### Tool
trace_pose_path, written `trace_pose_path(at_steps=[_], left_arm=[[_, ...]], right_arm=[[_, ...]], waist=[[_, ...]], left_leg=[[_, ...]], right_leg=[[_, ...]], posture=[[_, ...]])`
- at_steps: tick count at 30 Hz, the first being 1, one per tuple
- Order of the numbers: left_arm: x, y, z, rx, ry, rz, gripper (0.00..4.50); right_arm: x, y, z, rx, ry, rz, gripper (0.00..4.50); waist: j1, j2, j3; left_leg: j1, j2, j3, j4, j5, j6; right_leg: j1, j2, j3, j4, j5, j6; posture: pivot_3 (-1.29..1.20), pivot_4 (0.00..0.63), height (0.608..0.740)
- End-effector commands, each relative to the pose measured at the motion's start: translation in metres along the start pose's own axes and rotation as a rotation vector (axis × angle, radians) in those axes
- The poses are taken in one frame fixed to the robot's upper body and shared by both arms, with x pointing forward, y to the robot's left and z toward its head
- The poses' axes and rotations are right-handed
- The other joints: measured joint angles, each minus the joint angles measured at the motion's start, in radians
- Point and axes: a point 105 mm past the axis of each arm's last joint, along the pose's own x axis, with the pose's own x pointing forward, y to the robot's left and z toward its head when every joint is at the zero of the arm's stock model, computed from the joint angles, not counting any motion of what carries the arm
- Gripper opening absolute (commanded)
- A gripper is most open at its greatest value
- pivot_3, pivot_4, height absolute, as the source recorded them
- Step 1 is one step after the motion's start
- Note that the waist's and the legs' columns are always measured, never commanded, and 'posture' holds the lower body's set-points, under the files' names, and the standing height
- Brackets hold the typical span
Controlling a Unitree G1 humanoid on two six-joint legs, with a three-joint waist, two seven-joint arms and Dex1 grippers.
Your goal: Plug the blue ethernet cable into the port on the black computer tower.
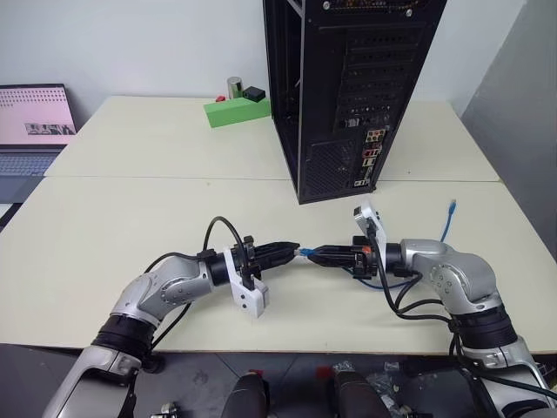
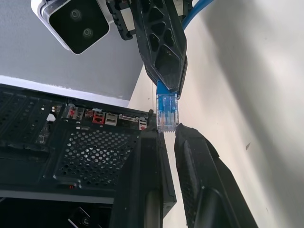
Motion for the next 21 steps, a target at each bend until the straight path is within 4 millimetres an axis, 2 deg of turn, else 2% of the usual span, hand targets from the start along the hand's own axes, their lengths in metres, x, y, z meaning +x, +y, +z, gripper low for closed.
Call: trace_pose_path(at_steps=[1, 7, 11, 13, 18, 21], left_arm=[[0.001, -0.001, 0.004, -0.043, -0.018, -0.002, 0.87], [-0.001, -0.006, -0.003, -0.158, 0.023, -0.023, 1.97], [-0.004, -0.005, -0.011, -0.275, 0.083, 0.038, 2.90], [-0.003, -0.002, -0.017, -0.361, 0.119, 0.079, 3.18], [0.021, 0.015, -0.030, -0.721, 0.210, 0.257, 4.18], [0.038, 0.027, -0.024, -0.836, 0.195, 0.312, 4.23]], right_arm=[[-0.002, 0.004, 0.015, -0.033, -0.024, 0.030, 0.01], [-0.008, 0.000, 0.015, -0.056, -0.013, 0.003, 0.01], [-0.028, -0.007, 0.020, -0.100, -0.027, -0.088, 0.00], [-0.039, -0.012, 0.023, -0.126, -0.039, -0.150, 0.00], [-0.069, -0.039, 0.046, -0.244, -0.143, -0.445, 0.00], [-0.078, -0.053, 0.057, -0.315, -0.194, -0.611, 0.00]], waist=[[0.000, 0.000, 0.000], [0.000, 0.000, 0.000], [0.000, 0.000, 0.000], [0.001, 0.000, 0.000], [0.001, 0.000, 0.000], [0.001, 0.000, 0.000]], left_leg=[[0.000, 0.000, 0.000, 0.000, 0.000, 0.000], [0.000, 0.000, 0.000, 0.000, 0.000, 0.000], [0.000, 0.000, 0.000, 0.000, 0.000, 0.000], [0.000, 0.000, 0.000, 0.000, 0.000, 0.000], [-0.001, 0.000, 0.000, 0.000, 0.000, 0.000], [-0.001, 0.000, 0.000, 0.000, 0.000, 0.000]], right_leg=[[0.000, 0.000, 0.000, 0.000, 0.000, 0.000], [0.000, 0.000, 0.000, 0.000, 0.000, 0.000], [0.000, 0.000, 0.000, 0.000, 0.000, 0.000], [0.000, 0.000, 0.000, 0.000, 0.000, 0.000], [0.000, 0.000, 0.000, 0.000, 0.000, 0.000], [0.000, 0.000, 0.000, 0.000, 0.000, 0.000]], posture=[[0.00, 0.150, 0.740], [0.00, 0.150, 0.740], [0.00, 0.150, 0.740], [0.00, 0.150, 0.740], [0.00, 0.150, 0.740], [0.00, 0.150, 0.740]])
